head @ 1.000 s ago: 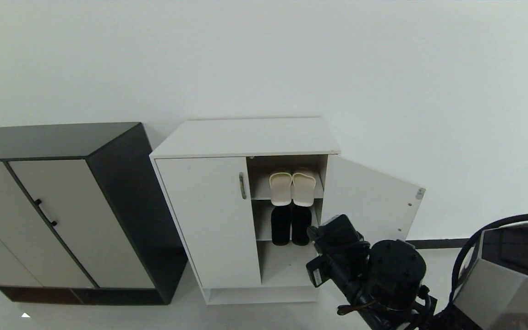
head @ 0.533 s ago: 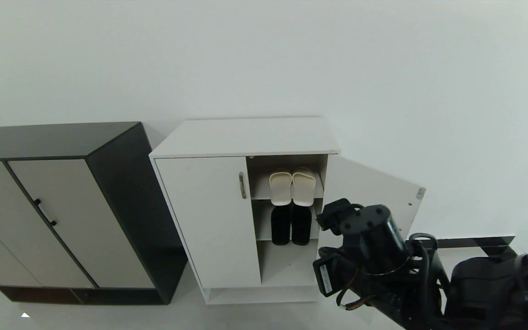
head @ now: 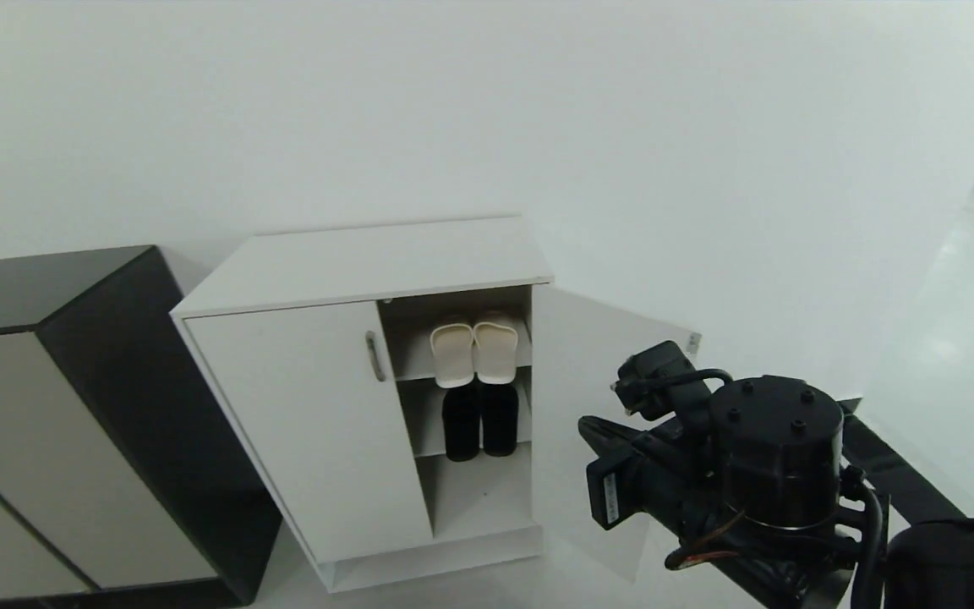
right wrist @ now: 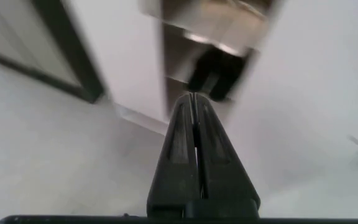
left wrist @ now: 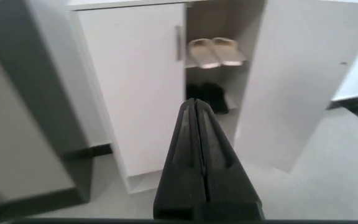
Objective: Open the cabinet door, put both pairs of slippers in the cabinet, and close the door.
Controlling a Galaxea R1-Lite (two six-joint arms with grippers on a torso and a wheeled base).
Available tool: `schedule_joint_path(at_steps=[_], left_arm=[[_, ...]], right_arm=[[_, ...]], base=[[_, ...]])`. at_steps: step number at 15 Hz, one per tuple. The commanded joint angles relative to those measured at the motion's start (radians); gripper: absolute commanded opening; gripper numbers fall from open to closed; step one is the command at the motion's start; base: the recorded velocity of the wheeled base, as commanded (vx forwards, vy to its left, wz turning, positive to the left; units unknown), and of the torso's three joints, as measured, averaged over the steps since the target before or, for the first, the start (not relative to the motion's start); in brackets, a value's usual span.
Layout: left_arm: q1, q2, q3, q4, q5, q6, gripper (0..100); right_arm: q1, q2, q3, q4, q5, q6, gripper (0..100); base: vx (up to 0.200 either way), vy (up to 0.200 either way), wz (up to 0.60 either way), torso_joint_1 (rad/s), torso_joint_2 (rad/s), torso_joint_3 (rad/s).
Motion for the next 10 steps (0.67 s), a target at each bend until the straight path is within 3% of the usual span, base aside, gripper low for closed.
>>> schedule_joint_path(at_steps=[1,3,6,7,8,10], left_arm=[[0.000,0.001,0.000,-0.001,0.000,0.000,0],[0.000,0.000,0.000,-0.001,0.000,0.002,0],[0.000,0.000,0.000,-0.001,0.000,0.000,0],[0.000,0.000,0.000,-0.001,0.000,0.002,0],[0.000,0.000,0.000,-0.001,0.000,0.002,0],[0.000,0.000,0.000,-0.001,0.000,0.002,0]], right_arm=[[-0.001,0.003,0.007,0.000,0.001,0.000,0],[-0.002,0.007,0.028,-0.010,0.004,-0.034,0],[-0.018,0.081,0.074,-0.188,-0.002,-0.111,0],[-0.031,0.087,0.014,-0.204,-0.008,-0.106,0],[-0.060,0.059,-0.041,-0.096,-0.011,-0.092,0],[-0.117,-0.013,-0.257,0.334,-0.022,0.081,0]], base=[[0.000,0.000,-0.60,0.002,0.00,-0.002],[0.000,0.000,0.00,0.000,0.00,0.000],[0.000,0.000,0.00,0.000,0.00,0.000],[0.000,0.000,0.00,0.000,0.00,0.000],[0.000,0.000,0.00,0.000,0.00,0.000],[0.000,0.000,0.00,0.000,0.00,0.000]])
